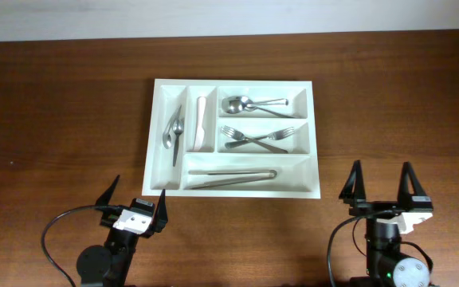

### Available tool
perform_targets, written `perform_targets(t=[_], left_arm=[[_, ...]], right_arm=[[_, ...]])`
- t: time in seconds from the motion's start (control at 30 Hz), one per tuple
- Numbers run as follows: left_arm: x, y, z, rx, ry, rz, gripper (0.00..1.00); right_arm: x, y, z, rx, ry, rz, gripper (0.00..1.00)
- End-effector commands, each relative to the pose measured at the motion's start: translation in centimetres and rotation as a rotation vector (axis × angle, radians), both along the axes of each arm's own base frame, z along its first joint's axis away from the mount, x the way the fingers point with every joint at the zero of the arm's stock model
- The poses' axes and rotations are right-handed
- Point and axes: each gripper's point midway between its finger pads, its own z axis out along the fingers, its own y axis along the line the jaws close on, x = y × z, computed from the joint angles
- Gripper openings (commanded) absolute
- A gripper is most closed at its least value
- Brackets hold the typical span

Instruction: Pack container

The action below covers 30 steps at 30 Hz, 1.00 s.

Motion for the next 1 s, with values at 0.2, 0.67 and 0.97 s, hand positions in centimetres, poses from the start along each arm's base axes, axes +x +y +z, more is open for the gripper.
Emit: perform_targets(t=[0.2,0.67,0.97], left_arm=[[0.0,0.1,-0.2,-0.013,0.004,0.007,0.99],[0.0,0.1,-0.2,-0.013,0.004,0.007,0.99],[0.0,0.1,-0.2,-0.012,0.004,0.007,0.99]], right_arm=[[1.0,0.6,-6.6,-0.023,0.25,0.025,0.99],[1.0,0.6,-9.4,-0.025,0.362,0.026,0.99],[1.0,0.6,-9.4,-0.025,0.362,0.026,0.99]])
